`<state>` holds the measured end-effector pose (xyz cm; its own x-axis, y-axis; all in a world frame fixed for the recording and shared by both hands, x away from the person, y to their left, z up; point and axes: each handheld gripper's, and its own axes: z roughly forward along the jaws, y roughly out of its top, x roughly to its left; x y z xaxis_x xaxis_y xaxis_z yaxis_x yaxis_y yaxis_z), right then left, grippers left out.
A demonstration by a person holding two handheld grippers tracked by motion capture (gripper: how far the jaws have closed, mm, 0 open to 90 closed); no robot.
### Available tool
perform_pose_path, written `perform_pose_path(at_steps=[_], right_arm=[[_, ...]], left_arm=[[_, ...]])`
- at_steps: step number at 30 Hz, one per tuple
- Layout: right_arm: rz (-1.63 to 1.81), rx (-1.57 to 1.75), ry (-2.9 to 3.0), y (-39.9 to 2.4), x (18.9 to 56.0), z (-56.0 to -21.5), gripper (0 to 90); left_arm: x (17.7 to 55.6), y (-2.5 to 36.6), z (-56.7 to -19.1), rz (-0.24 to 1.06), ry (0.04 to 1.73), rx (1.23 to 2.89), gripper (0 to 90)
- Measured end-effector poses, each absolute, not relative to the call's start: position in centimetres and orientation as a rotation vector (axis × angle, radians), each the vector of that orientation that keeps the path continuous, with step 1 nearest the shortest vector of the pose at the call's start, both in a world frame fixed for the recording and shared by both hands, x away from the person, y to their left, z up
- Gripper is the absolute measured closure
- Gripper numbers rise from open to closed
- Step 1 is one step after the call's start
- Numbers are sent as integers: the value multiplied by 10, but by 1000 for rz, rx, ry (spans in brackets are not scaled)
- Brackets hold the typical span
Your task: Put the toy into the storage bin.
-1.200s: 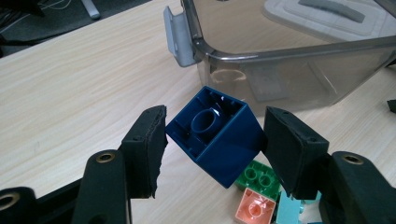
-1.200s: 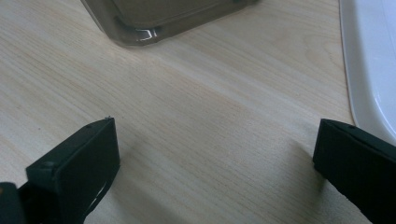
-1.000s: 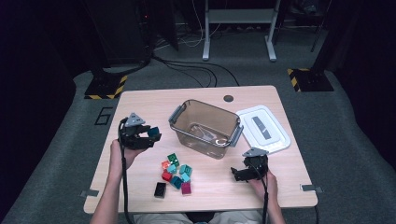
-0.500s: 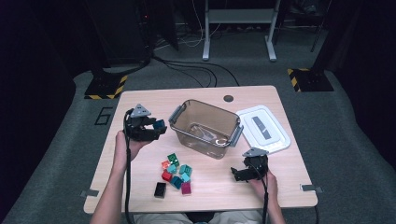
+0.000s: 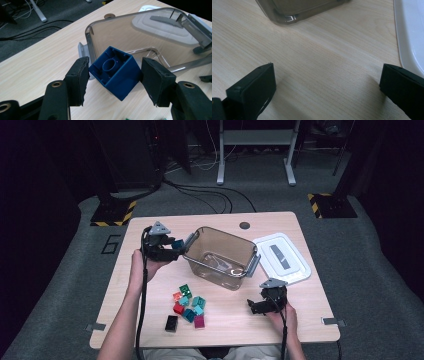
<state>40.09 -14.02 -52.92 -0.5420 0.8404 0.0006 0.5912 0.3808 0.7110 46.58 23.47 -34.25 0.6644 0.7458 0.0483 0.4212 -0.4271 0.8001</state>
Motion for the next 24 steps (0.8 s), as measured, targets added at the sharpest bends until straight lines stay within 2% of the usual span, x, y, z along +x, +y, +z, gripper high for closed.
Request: perform_pose_path(at_steps=[24], right_arm=[[955,1245,2286,-140,401,-529,0]], left_arm=[[499,197,-340,478,877,2113,407]])
